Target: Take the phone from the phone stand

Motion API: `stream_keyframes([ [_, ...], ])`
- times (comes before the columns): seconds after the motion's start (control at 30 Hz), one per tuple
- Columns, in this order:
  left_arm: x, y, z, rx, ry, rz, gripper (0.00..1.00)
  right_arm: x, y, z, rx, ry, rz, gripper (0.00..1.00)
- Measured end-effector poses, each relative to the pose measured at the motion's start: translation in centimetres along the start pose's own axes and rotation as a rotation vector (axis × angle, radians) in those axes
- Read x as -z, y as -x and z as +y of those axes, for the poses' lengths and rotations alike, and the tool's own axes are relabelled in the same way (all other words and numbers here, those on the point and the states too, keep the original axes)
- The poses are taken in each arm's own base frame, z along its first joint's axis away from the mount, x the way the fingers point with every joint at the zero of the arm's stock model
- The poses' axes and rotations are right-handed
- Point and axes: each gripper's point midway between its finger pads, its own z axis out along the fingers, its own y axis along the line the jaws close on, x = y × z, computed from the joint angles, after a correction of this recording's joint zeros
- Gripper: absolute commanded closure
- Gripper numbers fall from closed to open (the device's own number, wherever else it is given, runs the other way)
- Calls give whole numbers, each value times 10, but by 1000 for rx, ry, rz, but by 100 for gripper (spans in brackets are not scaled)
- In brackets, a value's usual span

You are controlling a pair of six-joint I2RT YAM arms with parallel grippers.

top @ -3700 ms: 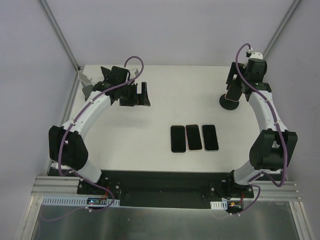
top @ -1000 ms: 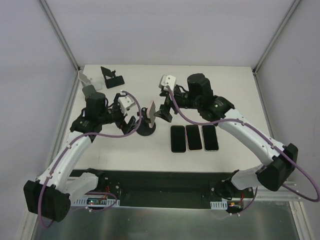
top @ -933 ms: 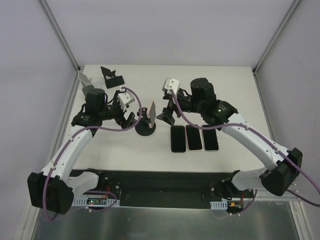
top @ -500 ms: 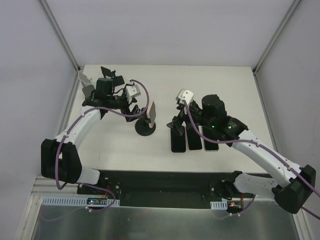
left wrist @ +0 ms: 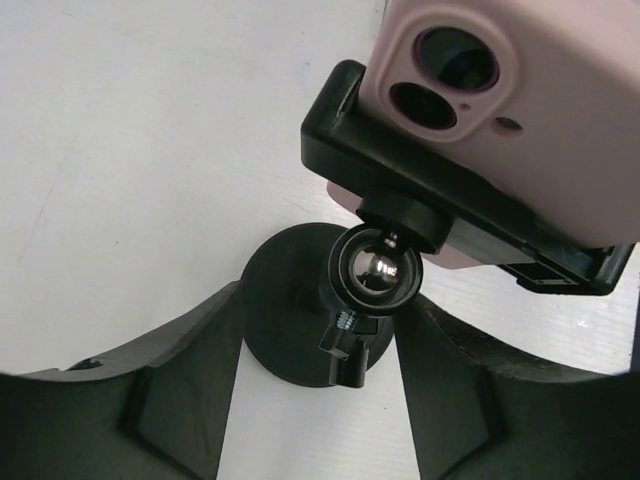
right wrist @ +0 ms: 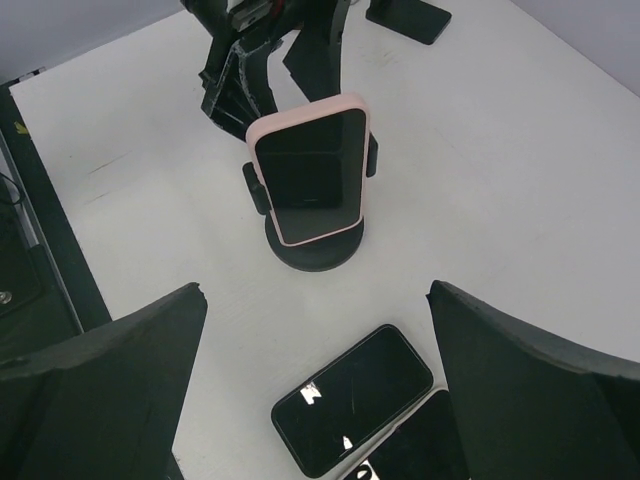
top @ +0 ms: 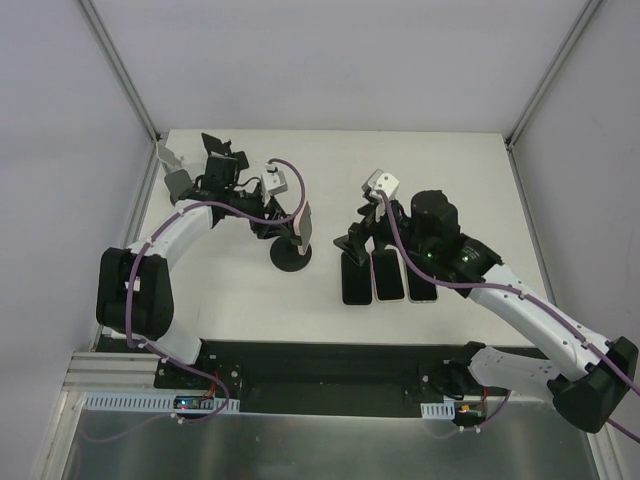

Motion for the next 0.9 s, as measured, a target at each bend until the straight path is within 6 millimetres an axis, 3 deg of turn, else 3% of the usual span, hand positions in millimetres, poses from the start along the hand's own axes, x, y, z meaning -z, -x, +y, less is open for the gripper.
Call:
stream_keyframes([
  [0.27,-12,-5,-16,22,-9,24,88,-14,-12,-5,-70,-79,40,3],
  [0.37,-12,-7,-24,24,26,32,98,-23,-21,-7,-95,-114,69,2],
  [0.6,-15,-8,-32,62,133,47,100,-40,-26,-11,-135,-177,76,1],
  [0.9,-15,-10,-39,182,288,59,100,-63,-7,-13,-154,-208,38,6],
])
